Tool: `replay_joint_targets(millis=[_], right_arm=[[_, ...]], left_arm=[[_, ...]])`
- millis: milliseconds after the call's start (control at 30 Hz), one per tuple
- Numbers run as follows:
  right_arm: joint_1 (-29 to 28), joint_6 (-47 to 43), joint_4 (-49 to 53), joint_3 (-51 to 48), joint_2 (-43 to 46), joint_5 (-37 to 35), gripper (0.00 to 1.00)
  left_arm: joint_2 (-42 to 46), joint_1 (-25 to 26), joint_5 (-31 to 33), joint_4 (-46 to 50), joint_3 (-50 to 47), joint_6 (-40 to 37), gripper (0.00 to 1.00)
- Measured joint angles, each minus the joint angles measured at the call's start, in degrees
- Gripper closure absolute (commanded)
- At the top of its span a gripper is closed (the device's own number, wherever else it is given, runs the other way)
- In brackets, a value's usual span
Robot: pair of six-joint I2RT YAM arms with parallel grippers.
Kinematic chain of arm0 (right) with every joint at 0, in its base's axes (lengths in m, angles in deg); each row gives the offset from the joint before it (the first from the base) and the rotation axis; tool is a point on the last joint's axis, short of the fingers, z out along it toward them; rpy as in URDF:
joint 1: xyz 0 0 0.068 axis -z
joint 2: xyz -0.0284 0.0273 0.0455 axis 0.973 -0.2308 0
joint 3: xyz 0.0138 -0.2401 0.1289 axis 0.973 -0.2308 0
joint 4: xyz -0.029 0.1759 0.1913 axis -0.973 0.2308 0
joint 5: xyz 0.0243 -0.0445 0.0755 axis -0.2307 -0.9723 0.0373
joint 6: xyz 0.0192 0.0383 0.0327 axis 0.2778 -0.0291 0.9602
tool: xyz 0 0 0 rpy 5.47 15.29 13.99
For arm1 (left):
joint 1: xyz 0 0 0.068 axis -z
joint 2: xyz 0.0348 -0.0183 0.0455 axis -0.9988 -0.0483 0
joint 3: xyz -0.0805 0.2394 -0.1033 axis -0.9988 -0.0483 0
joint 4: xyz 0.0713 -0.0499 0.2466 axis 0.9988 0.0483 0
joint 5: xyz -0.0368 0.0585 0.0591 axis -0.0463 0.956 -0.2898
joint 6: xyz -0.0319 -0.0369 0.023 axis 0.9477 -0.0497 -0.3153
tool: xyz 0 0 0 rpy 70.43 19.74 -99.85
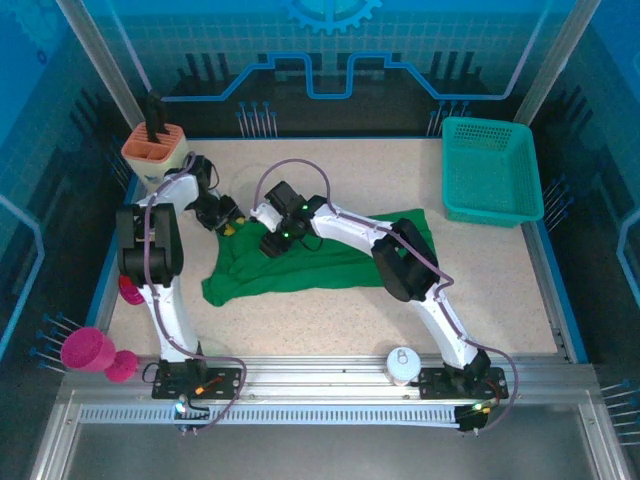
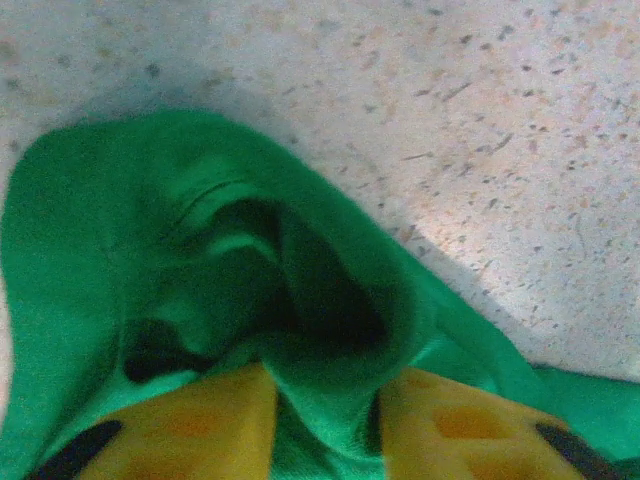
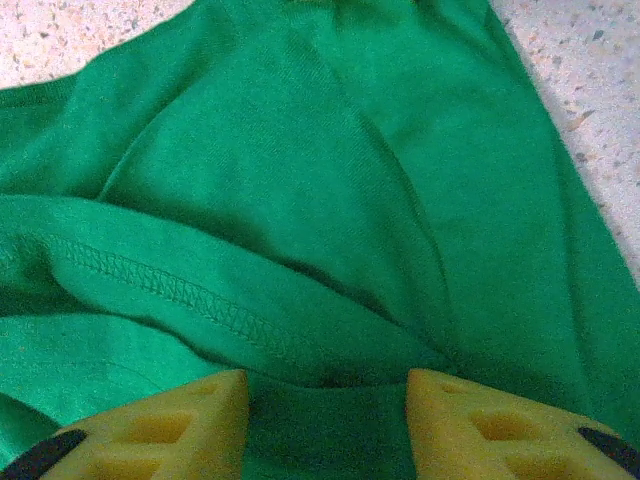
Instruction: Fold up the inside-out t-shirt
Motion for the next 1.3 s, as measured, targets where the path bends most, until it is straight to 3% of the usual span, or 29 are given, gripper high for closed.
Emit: replay_joint_targets(millis=[100, 167, 300, 433, 500, 567, 600, 667, 700, 833, 1167, 1300], right_arm=[[-0.24, -1.38, 0.07, 0.02, 0.00, -0.20, 0.92], [-0.39, -1.95, 0.09, -0.09, 0.11, -0.07, 1.00], [-0.63, -3.34, -2.12, -4.76, 3.85, 1.62, 1.00], [-0.79, -4.24, -5.29, -11.85, 10.99, 3.23, 1.00], [-0.90, -4.76, -7.85, -16.57, 15.78, 4.20, 1.00], [-1.03, -5.35, -10.16, -21.46, 20.13, 5.20, 1.00], [-1.18, -5.51, -11.45, -23.96, 22.10, 5.35, 0.90], [-1.53, -5.20, -13.31, -27.32, 24.22, 5.29, 0.58], [-1.68, -4.79, -13.77, -27.89, 24.30, 5.09, 0.52], [-1.22, -0.52, -13.66, -24.52, 20.37, 3.67, 0.51], [1.38, 10.51, -11.93, -3.85, 3.23, 1.95, 0.53], [1.38, 12.44, -9.60, -1.97, -0.07, 1.05, 0.56]], left_arm=[[0.00, 0.00, 0.96, 0.81, 0.00, -1.66, 0.87], [0.04, 0.00, 1.49, 1.03, 0.00, -2.25, 0.94], [0.90, -0.13, 3.04, 1.92, -0.07, -3.82, 1.00], [2.12, -1.11, 3.08, 3.30, -0.07, -4.59, 0.88], [2.60, -1.84, 3.43, 3.65, -0.07, -5.05, 0.71], [2.89, -2.67, 3.45, 3.65, -0.07, -4.98, 0.64], [2.93, -3.06, 3.45, 3.65, -0.07, -5.07, 0.58], [3.04, -3.69, 3.45, 3.58, -0.28, -5.05, 0.54], [3.28, -3.85, 3.43, 3.45, -0.81, -4.98, 0.53], [6.58, -4.00, 2.47, 2.75, -6.45, -4.83, 0.54], [12.76, -3.72, -2.73, -0.98, -16.68, -3.19, 0.54], [18.10, -2.97, -4.42, -0.70, -22.49, -3.21, 0.54]])
